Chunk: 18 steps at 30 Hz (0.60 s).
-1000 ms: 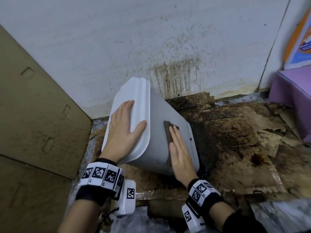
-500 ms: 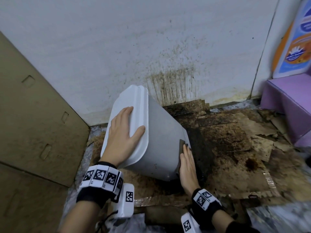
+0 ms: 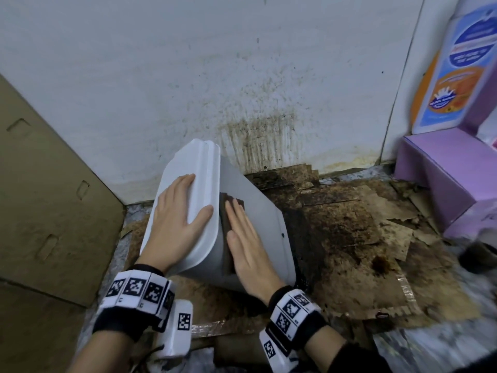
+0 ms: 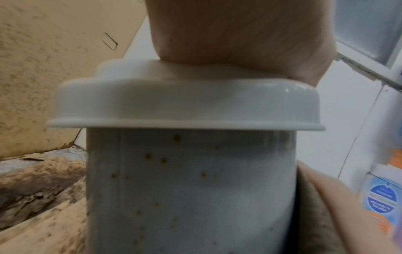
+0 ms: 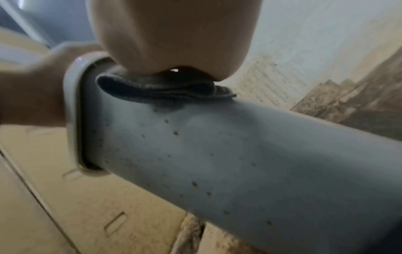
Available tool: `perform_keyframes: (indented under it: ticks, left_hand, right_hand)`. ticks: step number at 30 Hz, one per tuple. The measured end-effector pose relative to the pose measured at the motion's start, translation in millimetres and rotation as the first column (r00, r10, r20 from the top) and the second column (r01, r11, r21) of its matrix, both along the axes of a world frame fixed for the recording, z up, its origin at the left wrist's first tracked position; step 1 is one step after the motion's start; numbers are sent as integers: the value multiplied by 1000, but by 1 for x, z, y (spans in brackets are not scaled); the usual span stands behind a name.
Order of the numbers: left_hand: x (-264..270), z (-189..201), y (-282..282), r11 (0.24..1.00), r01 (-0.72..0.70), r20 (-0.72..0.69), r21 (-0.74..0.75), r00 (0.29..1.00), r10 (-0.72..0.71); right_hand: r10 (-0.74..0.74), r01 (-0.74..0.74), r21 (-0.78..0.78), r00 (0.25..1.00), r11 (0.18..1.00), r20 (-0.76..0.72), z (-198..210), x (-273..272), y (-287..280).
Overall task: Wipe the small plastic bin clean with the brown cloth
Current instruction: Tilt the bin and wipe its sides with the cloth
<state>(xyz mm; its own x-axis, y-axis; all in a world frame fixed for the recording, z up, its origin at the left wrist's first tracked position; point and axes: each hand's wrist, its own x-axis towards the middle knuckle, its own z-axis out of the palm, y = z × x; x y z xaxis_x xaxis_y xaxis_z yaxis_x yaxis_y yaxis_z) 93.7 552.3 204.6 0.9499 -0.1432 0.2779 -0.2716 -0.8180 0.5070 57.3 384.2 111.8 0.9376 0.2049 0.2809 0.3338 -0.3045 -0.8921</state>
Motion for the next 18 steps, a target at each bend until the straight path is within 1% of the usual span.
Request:
perform_keyframes:
  ticks: [2, 4, 7, 9, 12, 16, 18]
  left_hand:
    - [-1, 1, 1, 1000, -1, -10, -7, 1000, 1]
    - [-2, 2, 3, 1000, -6, -23, -15, 1000, 6]
    - [-5, 3, 6, 999, -11, -37, -36, 999, 10]
    - [-5, 3, 5, 999, -12, -44, -44, 999, 10]
    - [-5, 3, 1, 999, -11, -48, -40, 999, 9]
    - [-6, 3, -3, 1000, -7, -37, -28, 999, 6]
    - [-5, 4, -3, 1000, -9, -38, -29, 999, 8]
  right_hand:
    - [-53, 53, 9, 998, 999, -20, -16, -2, -2]
    - [-125, 126, 10, 990, 992, -64, -43, -3, -8]
    - [-193, 200, 10, 959, 980, -207, -88, -2, -25]
    - [-214, 231, 21, 930, 973, -298, -103, -4, -34]
    - [-247, 318, 115, 879, 941, -408, -104, -7, -39]
    - [-302, 385, 116, 849, 916, -435, -94, -4, -27]
    - [-310, 396, 128, 850, 909, -427, -82, -2, -16]
